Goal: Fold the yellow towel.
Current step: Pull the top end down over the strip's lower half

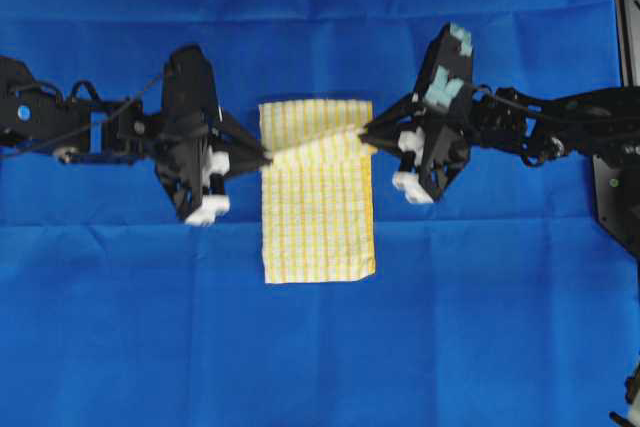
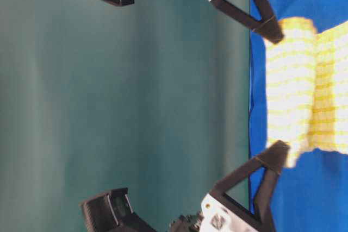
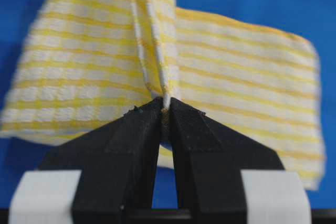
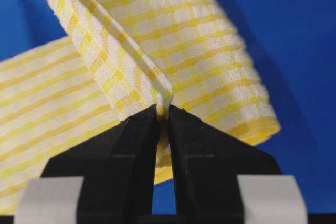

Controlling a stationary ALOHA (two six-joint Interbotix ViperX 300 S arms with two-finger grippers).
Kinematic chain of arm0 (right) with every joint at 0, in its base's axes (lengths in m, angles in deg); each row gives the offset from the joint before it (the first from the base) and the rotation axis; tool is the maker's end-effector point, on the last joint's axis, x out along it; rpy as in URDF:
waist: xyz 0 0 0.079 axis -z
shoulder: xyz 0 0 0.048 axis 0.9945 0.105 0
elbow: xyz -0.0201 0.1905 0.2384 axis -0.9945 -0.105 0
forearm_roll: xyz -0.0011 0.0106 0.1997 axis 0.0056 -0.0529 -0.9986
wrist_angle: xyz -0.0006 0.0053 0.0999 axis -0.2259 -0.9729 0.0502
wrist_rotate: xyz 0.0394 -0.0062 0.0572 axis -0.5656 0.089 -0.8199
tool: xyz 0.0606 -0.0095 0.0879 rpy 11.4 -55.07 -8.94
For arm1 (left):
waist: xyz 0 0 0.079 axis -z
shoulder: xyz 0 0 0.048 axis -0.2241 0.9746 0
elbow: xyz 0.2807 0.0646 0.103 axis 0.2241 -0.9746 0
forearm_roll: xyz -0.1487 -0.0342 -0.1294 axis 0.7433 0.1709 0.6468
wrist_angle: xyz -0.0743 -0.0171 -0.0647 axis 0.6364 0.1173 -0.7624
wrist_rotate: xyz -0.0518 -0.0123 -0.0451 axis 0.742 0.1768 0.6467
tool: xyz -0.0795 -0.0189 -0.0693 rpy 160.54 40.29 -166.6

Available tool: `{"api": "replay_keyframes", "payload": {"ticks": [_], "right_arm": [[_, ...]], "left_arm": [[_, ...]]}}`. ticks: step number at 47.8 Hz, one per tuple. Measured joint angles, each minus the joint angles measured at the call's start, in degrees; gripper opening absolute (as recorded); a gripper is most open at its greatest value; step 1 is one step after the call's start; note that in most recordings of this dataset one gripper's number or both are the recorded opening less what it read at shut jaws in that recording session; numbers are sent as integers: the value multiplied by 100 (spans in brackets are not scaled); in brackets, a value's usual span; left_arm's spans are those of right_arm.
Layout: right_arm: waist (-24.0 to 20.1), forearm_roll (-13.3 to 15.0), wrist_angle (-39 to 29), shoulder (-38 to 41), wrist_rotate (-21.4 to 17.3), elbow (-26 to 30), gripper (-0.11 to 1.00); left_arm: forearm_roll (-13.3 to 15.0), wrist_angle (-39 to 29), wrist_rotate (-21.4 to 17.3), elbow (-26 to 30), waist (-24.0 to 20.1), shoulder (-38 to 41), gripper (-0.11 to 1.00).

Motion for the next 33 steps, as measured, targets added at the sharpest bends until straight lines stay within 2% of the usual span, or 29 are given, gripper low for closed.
{"api": "replay_keyframes", "payload": {"ticks": [11, 18, 33], "right_arm": [[-633, -193, 9, 0, 0, -26, 6], [-984, -272, 18, 0, 0, -26, 6], [-1151, -299, 26, 53, 9, -26, 6]], "left_arm": [[26, 97, 132, 35, 633, 26, 4], [26, 114, 132, 105, 879, 79, 4], [26, 123, 114, 237, 1046, 466, 4]]}}
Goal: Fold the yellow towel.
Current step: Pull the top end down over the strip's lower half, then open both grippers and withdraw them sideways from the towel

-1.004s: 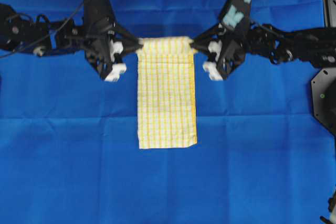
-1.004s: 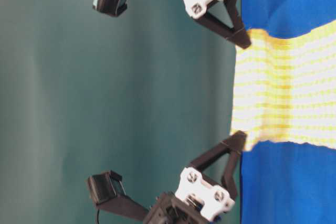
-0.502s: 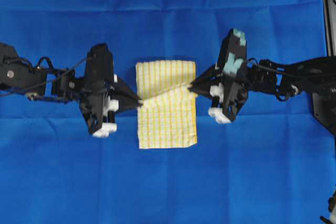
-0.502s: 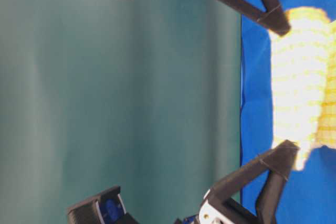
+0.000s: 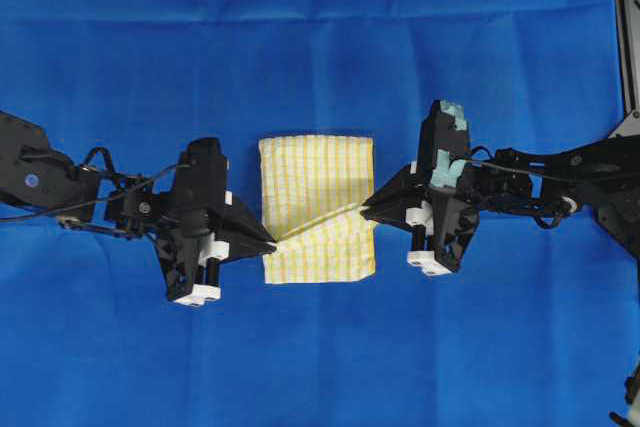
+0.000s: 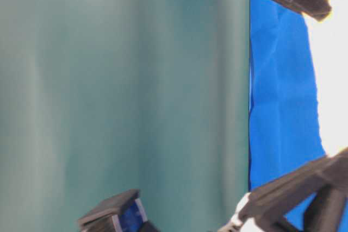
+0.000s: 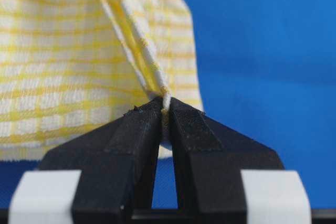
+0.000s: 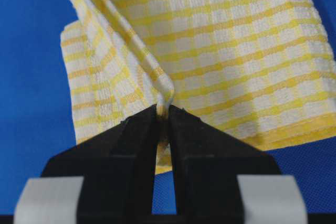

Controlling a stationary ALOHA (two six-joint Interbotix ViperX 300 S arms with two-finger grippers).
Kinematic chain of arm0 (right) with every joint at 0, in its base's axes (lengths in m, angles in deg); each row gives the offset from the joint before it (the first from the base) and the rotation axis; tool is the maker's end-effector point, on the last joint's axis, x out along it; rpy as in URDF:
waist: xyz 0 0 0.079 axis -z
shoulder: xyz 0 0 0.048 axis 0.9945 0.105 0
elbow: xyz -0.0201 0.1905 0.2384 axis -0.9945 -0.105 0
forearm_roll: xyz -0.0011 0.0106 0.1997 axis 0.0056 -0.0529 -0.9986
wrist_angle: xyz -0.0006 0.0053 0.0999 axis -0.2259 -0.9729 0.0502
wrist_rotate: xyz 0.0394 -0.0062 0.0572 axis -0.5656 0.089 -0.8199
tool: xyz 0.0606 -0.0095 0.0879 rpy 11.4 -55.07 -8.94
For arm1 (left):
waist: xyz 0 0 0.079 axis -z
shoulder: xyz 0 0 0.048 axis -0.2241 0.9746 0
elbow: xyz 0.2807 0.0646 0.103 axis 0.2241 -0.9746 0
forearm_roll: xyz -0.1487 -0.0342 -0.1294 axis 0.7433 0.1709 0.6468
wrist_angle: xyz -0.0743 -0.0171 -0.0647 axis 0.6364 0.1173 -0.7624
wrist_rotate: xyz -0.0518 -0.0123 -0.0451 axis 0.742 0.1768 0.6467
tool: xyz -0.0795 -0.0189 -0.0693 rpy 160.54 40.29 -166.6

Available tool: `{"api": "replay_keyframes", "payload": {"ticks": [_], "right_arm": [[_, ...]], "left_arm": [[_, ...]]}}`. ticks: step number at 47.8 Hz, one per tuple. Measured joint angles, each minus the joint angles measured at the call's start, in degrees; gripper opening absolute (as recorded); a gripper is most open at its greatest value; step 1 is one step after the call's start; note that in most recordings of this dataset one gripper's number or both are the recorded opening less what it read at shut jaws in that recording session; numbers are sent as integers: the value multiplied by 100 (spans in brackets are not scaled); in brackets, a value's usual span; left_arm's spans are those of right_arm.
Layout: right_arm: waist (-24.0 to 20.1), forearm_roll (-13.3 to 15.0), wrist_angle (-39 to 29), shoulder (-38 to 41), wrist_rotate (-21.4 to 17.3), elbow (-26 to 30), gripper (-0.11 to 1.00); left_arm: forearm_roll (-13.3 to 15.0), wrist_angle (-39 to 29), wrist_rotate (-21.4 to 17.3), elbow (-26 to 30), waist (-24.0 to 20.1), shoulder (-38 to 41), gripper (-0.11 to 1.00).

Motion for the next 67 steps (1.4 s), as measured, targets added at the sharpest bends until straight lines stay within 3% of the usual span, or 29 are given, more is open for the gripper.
{"api": "replay_keyframes", "payload": {"ticks": [17, 35, 39, 42, 47, 53, 58, 67], "right_arm": [[-290, -88, -9, 369, 0, 149, 6], [-299, -105, -18, 378, 9, 167, 6], [-299, -105, -35, 378, 0, 167, 7], [-290, -114, -53, 387, 9, 167, 18], [-290, -114, -70, 387, 35, 185, 52], [-299, -97, -185, 281, 97, 220, 83], [-299, 9, -246, -53, 202, 220, 77], [-290, 79, -299, -905, 633, 149, 75]], "left_arm": [[-9, 0, -9, 0, 114, 141, 4], [-9, -105, 0, 18, 114, 149, 4], [-9, -141, 9, 26, 114, 141, 14], [-9, -185, 9, 26, 141, 149, 31], [-9, -272, -9, 26, 149, 141, 59], [-26, -633, -44, 26, 132, -123, 54], [-44, -1011, -53, 18, 62, -580, 47], [-70, -1336, -62, -229, -123, -1345, 47]]}}
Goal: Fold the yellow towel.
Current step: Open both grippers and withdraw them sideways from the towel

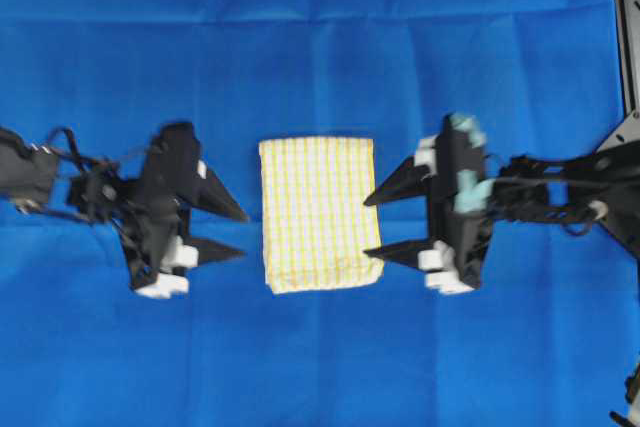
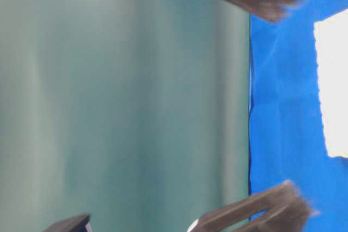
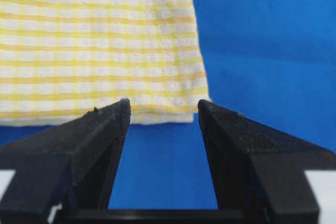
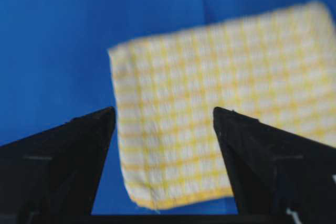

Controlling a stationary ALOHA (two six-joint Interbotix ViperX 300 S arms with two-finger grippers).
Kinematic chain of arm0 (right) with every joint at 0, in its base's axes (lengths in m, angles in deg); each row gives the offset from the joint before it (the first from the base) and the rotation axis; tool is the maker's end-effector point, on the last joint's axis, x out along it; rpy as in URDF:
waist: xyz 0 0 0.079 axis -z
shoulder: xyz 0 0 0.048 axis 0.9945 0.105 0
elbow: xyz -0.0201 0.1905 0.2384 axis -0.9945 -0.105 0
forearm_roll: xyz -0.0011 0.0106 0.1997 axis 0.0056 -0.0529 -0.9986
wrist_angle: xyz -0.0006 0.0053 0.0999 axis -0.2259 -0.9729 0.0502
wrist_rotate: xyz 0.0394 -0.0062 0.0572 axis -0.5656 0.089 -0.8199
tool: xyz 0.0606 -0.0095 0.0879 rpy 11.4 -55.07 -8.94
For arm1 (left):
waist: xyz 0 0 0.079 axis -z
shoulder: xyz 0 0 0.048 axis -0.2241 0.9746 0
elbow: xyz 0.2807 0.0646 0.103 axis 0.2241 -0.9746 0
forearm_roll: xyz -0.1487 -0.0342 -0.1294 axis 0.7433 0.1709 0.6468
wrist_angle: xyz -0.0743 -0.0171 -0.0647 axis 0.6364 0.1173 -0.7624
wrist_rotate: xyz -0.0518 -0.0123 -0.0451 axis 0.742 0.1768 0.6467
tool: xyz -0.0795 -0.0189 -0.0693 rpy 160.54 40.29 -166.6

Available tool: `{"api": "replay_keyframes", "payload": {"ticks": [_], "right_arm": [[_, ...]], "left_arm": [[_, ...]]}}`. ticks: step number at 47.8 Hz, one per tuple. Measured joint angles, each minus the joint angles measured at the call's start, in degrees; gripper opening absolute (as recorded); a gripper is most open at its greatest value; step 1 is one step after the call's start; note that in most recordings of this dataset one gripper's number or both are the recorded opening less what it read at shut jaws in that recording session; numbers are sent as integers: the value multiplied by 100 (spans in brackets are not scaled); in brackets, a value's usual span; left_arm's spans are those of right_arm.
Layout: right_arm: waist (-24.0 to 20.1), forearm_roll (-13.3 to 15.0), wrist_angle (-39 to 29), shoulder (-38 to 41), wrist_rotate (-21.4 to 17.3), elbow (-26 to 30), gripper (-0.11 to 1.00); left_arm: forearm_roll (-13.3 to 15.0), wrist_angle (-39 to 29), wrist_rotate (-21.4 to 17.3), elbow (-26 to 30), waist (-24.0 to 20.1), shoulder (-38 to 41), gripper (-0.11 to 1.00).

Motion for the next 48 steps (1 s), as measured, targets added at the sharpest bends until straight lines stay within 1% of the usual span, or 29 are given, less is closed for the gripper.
{"api": "replay_keyframes", "payload": {"ticks": [3, 6, 10, 14, 17, 27, 33, 38, 42, 48], "right_arm": [[18, 0, -35, -316, 202, -79, 75], [79, 9, -79, -633, 387, -167, 75], [185, 9, -149, -1072, 615, -308, 75], [290, 9, -202, -1529, 791, -492, 75], [378, 0, -272, -1863, 888, -615, 75], [694, 18, -861, -2813, 1230, -879, 75], [896, 53, -1125, -3261, 1336, -1099, 75], [1090, 167, -1239, -3700, 1336, -1354, 75], [1204, 264, -1283, -4061, 1336, -1591, 75], [1310, 299, -1310, -4447, 1336, -1907, 75]], "left_arm": [[-18, -35, -26, -123, -62, -211, 47], [-26, -35, -132, -255, -105, -475, 47], [-26, -35, -334, -448, -141, -888, 47], [-26, -26, -598, -694, -158, -1424, 47], [-26, -18, -712, -853, -167, -1793, 47], [-26, 9, -835, -1441, -193, -3111, 47], [-35, 0, -923, -1749, -211, -3902, 47], [-26, 0, -1037, -2065, -255, -4474, 47], [-26, 0, -1028, -2338, -316, -4931, 47], [-35, 0, -1037, -2742, -387, -5537, 47]]}}
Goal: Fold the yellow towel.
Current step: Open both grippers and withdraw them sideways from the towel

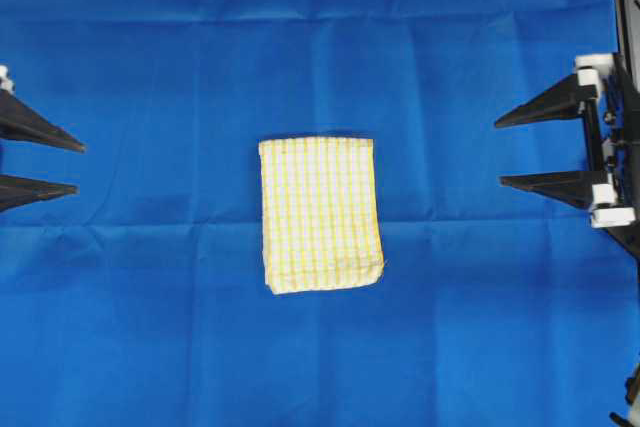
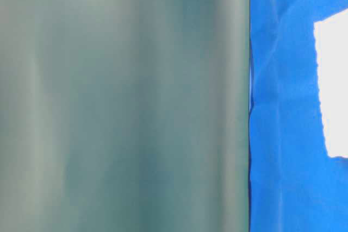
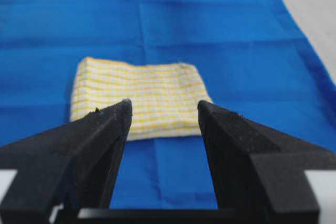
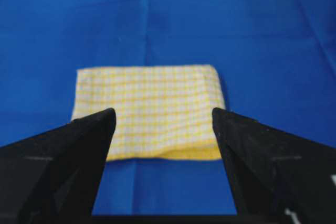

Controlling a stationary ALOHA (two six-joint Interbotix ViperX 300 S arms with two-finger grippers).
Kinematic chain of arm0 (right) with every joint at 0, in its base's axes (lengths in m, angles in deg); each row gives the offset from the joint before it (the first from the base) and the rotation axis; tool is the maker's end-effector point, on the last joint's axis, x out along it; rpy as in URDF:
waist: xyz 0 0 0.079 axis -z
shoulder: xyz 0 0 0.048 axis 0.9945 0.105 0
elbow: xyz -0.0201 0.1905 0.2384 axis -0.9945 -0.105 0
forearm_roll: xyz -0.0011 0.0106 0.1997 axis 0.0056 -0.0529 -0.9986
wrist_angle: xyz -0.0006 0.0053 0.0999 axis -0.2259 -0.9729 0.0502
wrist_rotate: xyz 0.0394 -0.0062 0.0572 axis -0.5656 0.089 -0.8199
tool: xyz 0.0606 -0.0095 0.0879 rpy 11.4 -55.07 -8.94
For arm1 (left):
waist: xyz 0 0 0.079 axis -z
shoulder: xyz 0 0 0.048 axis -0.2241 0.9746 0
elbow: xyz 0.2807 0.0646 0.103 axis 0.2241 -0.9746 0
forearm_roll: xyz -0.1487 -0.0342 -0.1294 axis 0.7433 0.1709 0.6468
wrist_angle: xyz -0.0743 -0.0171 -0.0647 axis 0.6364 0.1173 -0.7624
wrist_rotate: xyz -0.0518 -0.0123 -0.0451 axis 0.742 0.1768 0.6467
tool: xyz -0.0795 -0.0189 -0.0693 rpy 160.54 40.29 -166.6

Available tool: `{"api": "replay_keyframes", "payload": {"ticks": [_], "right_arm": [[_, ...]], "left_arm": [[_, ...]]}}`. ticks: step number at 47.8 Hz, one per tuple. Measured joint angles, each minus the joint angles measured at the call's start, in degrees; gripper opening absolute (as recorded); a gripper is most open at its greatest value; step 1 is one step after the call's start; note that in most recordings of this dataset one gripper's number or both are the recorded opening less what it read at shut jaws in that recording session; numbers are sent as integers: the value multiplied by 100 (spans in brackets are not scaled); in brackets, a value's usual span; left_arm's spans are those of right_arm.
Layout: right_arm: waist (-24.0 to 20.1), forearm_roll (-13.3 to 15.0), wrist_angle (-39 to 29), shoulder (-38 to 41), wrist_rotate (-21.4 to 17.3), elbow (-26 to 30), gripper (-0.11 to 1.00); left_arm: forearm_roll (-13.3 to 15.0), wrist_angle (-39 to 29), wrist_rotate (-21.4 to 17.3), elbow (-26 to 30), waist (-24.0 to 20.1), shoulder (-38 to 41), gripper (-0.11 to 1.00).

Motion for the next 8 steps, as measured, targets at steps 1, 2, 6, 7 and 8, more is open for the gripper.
{"api": "replay_keyframes", "payload": {"ticks": [1, 2, 6, 7, 8], "right_arm": [[18, 0, -9, -88, -9, -79, 75], [26, 0, -9, -141, 0, -132, 75], [62, 0, -9, -299, 0, -325, 75], [62, 0, 0, -325, 0, -352, 75], [62, 0, 0, -343, 0, -378, 75]], "left_arm": [[0, 0, 0, -62, -18, -114, 47], [0, 0, 0, -123, -26, -193, 47], [9, 0, 0, -281, -62, -396, 47], [0, 0, 0, -316, -70, -439, 47], [9, 0, 0, -352, -79, -475, 47]]}}
